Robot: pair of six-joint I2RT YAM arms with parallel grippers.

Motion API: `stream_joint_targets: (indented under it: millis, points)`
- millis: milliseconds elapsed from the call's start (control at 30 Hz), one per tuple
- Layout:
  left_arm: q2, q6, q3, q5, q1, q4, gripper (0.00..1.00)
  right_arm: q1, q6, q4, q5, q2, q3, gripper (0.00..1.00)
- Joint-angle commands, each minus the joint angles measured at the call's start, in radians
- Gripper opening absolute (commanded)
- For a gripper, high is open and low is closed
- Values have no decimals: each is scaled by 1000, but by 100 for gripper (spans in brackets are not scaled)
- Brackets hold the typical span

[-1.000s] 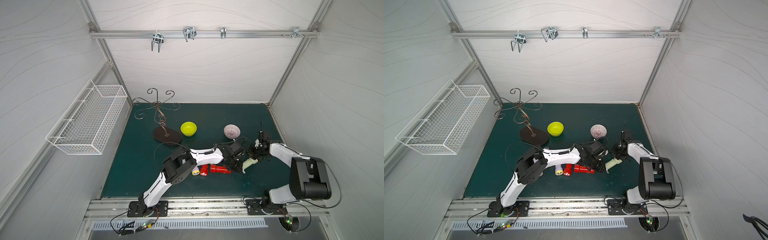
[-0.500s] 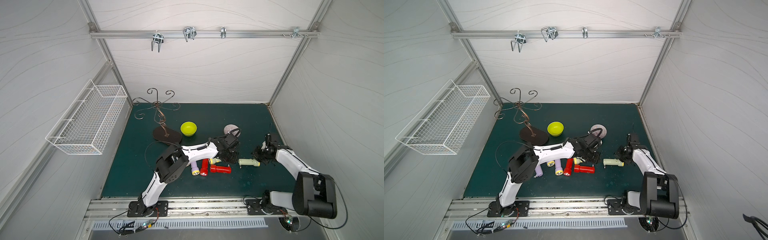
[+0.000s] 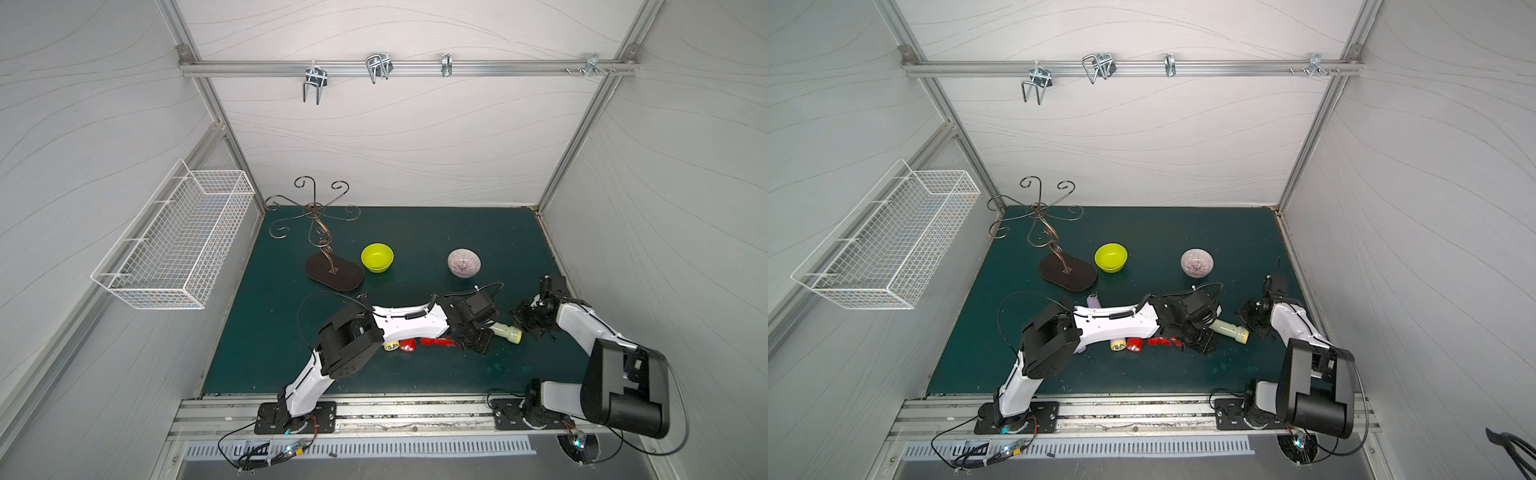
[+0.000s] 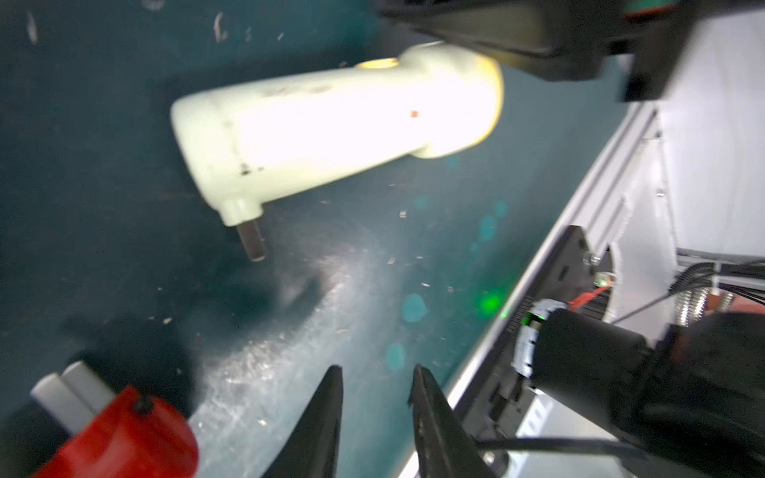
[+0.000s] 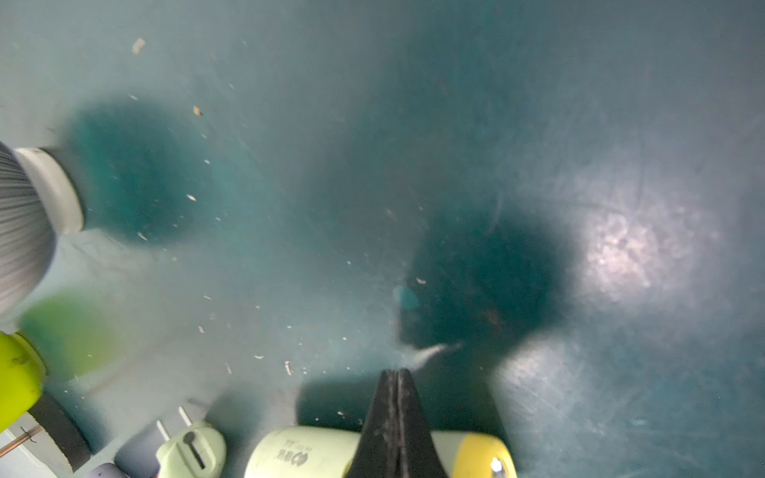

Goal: Close the plug at the bottom of the flashlight
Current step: Adjust the flashlight at the center of the board.

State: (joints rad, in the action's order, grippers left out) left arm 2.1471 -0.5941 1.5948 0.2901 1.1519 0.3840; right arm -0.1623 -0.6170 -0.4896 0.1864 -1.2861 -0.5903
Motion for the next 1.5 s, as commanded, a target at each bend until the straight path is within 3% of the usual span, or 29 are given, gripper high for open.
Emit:
stream_joint_targets:
  millis: [0, 167, 900, 1167, 1367, 1467]
  points:
    - [49, -15, 65, 3, -8, -22, 34, -2, -5, -10, 26, 34, 33, 0]
    - [117, -7, 155, -2, -14, 8, 48, 14, 17, -20, 34, 68, 66, 0]
    - [204, -34, 316, 7, -145, 26, 51, 191, -21, -20, 41, 48, 40, 0]
    - [62, -26, 181, -13, -148, -10, 54, 143, 24, -136, 2, 149, -48, 16]
    - [32, -42, 147, 34, -146, -25, 67, 5, 35, -159, 53, 212, -46, 23]
    - [56, -20, 196, 35, -130, 22, 76, -35, 19, -148, 81, 235, -32, 35]
